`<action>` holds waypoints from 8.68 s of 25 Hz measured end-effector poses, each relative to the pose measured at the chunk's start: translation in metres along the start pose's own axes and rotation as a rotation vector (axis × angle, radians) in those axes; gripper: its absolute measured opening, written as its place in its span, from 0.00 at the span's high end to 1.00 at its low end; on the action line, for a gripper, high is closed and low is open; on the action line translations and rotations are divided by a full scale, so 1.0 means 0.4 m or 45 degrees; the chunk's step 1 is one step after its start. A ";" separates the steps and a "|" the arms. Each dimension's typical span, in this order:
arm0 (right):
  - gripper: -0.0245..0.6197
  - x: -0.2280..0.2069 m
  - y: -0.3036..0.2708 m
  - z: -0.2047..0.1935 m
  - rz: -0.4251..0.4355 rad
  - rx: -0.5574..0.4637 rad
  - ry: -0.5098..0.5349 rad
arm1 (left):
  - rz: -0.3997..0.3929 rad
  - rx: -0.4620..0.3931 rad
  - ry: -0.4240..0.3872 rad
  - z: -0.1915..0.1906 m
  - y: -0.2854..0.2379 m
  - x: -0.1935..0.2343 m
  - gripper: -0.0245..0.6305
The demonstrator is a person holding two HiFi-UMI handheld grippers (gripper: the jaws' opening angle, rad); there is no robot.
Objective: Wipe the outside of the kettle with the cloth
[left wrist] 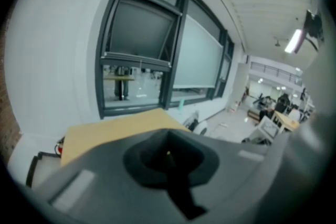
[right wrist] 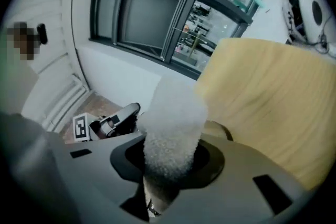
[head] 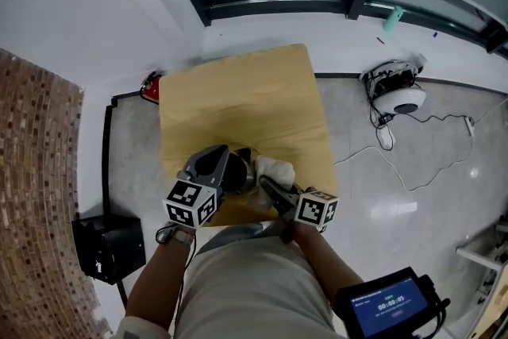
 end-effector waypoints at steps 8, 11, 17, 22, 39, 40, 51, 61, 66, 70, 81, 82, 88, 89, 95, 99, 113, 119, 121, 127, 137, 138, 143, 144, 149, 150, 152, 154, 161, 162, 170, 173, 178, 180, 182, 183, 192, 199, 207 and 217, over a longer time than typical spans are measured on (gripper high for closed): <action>0.77 -0.006 -0.007 -0.111 -0.143 0.450 -0.052 | 0.147 -0.026 0.349 -0.055 0.110 0.102 0.98; 0.77 0.066 -0.004 -0.164 0.021 0.764 -0.029 | 0.238 0.087 0.608 -0.196 0.175 0.143 0.98; 0.77 0.078 -0.039 -0.146 -0.030 0.635 -0.025 | 0.081 0.158 0.873 -0.326 0.204 -0.003 0.98; 0.77 0.105 0.055 -0.030 -0.047 0.294 0.082 | 0.069 0.032 0.564 -0.210 0.252 -0.036 0.98; 0.77 -0.093 -0.078 -0.039 -0.216 0.059 -0.218 | -0.034 0.078 -0.157 -0.030 0.056 0.000 0.97; 0.77 -0.111 -0.080 -0.045 -0.293 0.145 -0.207 | -0.044 0.078 -0.146 -0.027 0.055 -0.003 0.97; 0.77 0.091 -0.052 -0.045 0.023 0.222 0.123 | -0.023 0.069 -0.144 -0.033 0.050 0.003 0.97; 0.77 0.069 -0.080 -0.084 -0.132 0.418 0.396 | 0.022 0.065 -0.168 -0.035 0.053 0.014 0.97; 0.77 -0.039 -0.108 -0.106 -0.356 0.621 0.513 | 0.051 0.060 -0.208 -0.034 0.051 0.007 0.97; 0.77 0.212 -0.114 -0.194 -0.081 0.836 0.949 | 0.048 0.055 -0.210 -0.038 0.053 0.004 0.97; 0.77 0.145 -0.119 -0.145 -0.455 0.795 1.159 | 0.045 0.063 -0.233 -0.032 0.053 0.002 0.97; 0.77 0.110 -0.125 -0.144 -0.510 0.792 1.172 | 0.046 0.066 -0.239 -0.034 0.054 0.004 0.97; 0.78 0.177 -0.141 -0.202 -0.358 0.948 1.246 | 0.053 0.052 -0.234 -0.038 0.059 0.004 0.97; 0.78 0.229 -0.132 -0.197 -0.290 0.852 1.242 | 0.055 0.053 -0.235 -0.038 0.058 0.005 0.97; 0.78 0.087 -0.151 -0.221 -0.480 0.981 1.216 | 0.045 0.069 -0.241 -0.036 0.058 -0.002 0.97; 0.78 0.165 -0.127 -0.132 -0.563 0.798 1.386 | 0.058 0.070 -0.234 -0.038 0.063 0.002 0.97; 0.78 -0.026 -0.190 -0.089 -0.629 1.221 1.498 | 0.076 0.078 -0.227 -0.036 0.042 -0.002 0.97; 0.79 0.303 -0.140 -0.157 -0.129 1.028 1.357 | 0.086 0.076 -0.236 -0.032 0.043 0.001 0.97; 0.79 0.324 -0.130 -0.124 -0.187 0.994 1.422 | 0.065 0.082 -0.225 -0.026 0.042 -0.001 0.97; 0.78 0.324 -0.139 0.045 -0.359 0.724 1.488 | 0.075 0.071 -0.240 -0.028 0.050 -0.009 0.97; 0.80 -0.013 -0.198 0.066 -0.450 0.836 0.881 | 0.090 0.054 -0.251 -0.030 0.052 -0.009 0.97; 0.80 -0.010 -0.169 0.021 -0.422 0.894 0.868 | 0.097 0.052 -0.257 -0.032 0.050 -0.006 0.97; 0.80 0.216 -0.117 -0.104 -0.080 0.858 0.858 | 0.092 0.050 -0.258 -0.035 0.037 0.001 0.97; 0.80 0.260 -0.123 -0.096 -0.035 0.824 0.878 | 0.089 0.050 -0.250 -0.036 0.038 0.003 0.97; 0.80 0.270 -0.130 -0.036 0.036 0.753 0.806 | 0.094 0.041 -0.208 -0.025 0.031 0.013 0.97; 0.80 0.265 -0.126 -0.029 0.023 0.720 0.797 | 0.098 0.039 -0.208 -0.025 0.033 0.012 0.97; 0.79 0.239 -0.120 -0.020 -0.027 0.634 0.738 | 0.121 0.032 -0.202 -0.032 0.044 0.013 0.97; 0.79 0.220 -0.105 0.009 -0.130 0.508 0.704 | 0.138 0.017 -0.184 -0.036 0.052 0.015 0.97; 0.79 0.420 -0.233 0.097 -0.163 0.418 1.407 | 0.252 -0.361 0.744 -0.138 0.191 0.092 0.97; 0.79 0.426 -0.258 0.071 -0.178 0.521 1.518 | 0.273 -0.365 0.816 -0.171 0.225 0.084 0.97; 0.79 0.488 -0.296 -0.063 -0.157 0.669 1.991 | 0.277 -0.201 0.928 -0.408 0.427 -0.023 0.97; 0.79 0.478 -0.264 -0.141 -0.059 0.742 2.267 | 0.407 -0.295 1.074 -0.444 0.504 -0.005 0.97; 0.79 0.487 -0.163 -0.085 -0.050 0.379 1.730 | 0.343 -0.265 0.799 -0.375 0.521 0.033 0.97; 0.79 0.487 -0.132 -0.136 -0.024 0.419 1.697 | 0.237 -0.209 0.433 -0.258 0.477 0.056 0.97; 0.79 0.449 -0.148 -0.194 -0.089 0.527 1.781 | 0.076 -0.144 0.011 -0.096 0.388 0.087 0.97; 0.79 0.431 -0.158 -0.214 -0.126 0.561 1.791 | -0.019 -0.107 -0.170 -0.020 0.327 0.096 0.97; 0.79 0.200 -0.176 -0.390 -0.145 1.067 1.197 | -0.497 0.265 -0.932 0.012 0.005 0.016 0.96; 0.79 0.202 -0.183 -0.314 0.172 0.746 -0.049 | -0.413 0.331 -0.752 0.022 -0.063 0.032 0.98; 0.79 0.142 -0.047 -0.098 -0.058 0.230 0.012 | 0.160 0.335 -0.028 0.007 -0.001 0.113 0.98; 0.79 -0.011 -0.051 -0.056 -0.177 0.124 -0.130 | 0.194 0.272 -0.080 -0.003 0.003 0.094 0.98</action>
Point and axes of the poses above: the fingertips, and each gripper's own axes: y backward along the fingers, x to its left, z out of its top, the point moved 7 cm from there along y, backward along the fingers, and after that the axes turned 8 degrees about -y, right-handed, at the moved point
